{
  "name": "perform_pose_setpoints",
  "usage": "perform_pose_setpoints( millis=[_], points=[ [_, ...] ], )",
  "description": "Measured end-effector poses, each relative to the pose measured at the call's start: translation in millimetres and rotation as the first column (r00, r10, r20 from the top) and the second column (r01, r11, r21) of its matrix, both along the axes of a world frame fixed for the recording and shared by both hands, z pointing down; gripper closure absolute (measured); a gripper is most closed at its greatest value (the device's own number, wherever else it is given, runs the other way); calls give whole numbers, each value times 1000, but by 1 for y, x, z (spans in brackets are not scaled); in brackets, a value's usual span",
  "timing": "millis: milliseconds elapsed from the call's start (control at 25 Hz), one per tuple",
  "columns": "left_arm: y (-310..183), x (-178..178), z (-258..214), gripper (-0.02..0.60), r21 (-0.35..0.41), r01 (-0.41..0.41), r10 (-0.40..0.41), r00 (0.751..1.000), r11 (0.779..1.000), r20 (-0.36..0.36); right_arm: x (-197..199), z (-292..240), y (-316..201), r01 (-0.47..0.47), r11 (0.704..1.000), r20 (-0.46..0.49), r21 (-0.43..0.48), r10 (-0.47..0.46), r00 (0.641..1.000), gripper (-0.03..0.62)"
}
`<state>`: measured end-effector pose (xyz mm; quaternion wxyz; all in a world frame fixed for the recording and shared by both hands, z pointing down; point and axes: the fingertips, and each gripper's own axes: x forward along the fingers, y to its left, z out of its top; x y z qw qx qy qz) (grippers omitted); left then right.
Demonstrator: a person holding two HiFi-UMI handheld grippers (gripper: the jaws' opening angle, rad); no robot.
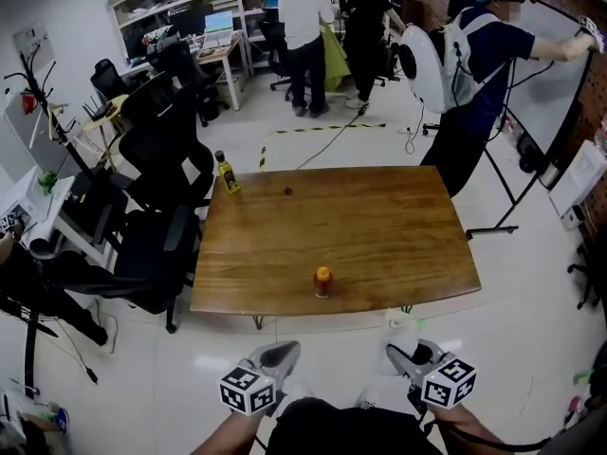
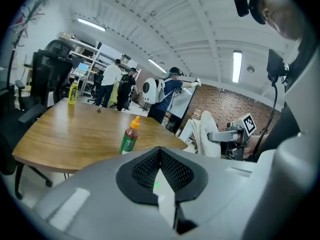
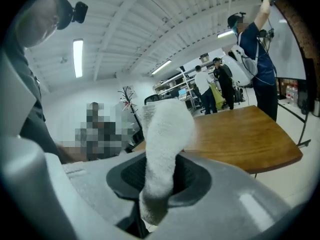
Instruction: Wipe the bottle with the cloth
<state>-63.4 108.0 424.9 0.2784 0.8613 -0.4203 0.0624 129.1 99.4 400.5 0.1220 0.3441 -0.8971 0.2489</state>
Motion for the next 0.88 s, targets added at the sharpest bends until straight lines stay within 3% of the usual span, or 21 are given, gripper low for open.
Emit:
perform_pose_setpoints(
  millis=[520, 760, 880],
  points=[
    [23, 45, -36, 565, 61, 210, -210, 978, 976, -9, 31, 1, 16, 136, 990, 50, 35, -138, 989, 516],
    [32, 49, -29, 565, 55, 165, -167, 985, 985, 41, 23, 2, 22, 142, 989, 61, 32, -143, 988, 516],
    [25, 35, -33, 565, 52, 153, -154, 988, 987, 19, 18, -1, 22, 96, 995, 71, 23, -98, 993, 516]
  ],
)
